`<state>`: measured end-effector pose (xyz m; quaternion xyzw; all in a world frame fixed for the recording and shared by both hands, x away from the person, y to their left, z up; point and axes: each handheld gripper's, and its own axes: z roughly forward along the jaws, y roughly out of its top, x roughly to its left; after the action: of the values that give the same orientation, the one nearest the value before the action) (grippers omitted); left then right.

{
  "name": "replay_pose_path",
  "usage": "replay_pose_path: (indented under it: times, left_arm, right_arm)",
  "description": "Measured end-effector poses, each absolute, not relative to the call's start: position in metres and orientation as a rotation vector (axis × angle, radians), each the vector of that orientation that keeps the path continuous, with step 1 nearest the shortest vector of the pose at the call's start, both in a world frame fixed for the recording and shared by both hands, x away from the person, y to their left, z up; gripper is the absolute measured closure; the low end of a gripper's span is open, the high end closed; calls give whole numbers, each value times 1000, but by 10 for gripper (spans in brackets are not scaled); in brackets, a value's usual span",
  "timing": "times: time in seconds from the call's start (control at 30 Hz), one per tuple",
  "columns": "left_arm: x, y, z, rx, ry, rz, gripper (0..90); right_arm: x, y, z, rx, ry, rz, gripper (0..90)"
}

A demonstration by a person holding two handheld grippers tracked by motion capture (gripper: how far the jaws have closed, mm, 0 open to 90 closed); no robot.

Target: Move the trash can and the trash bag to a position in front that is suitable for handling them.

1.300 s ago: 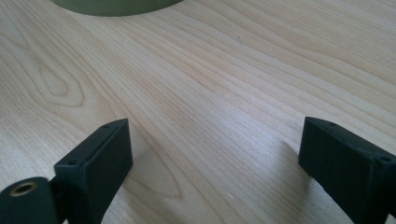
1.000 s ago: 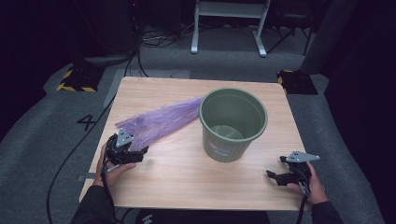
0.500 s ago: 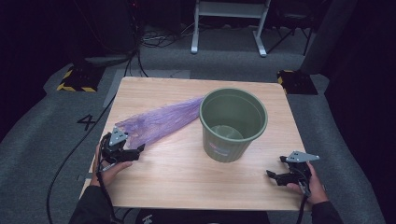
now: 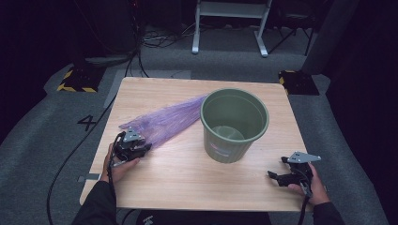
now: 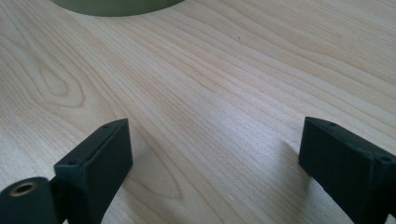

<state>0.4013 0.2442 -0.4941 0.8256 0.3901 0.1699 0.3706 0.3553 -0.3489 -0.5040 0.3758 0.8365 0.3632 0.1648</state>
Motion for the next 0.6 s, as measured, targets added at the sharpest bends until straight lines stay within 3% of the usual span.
replay_pose_path:
  times: [0.13,0.6]
  left_arm:
    - [398,235,-493,2118,957,387,731]
    - [385,200,-496,2159,856,324,745]
  right_arm:
    - [355,-349,-504,1071,2384,1035,96]
    - [355,-349,-504,1071,2383,1035,96]
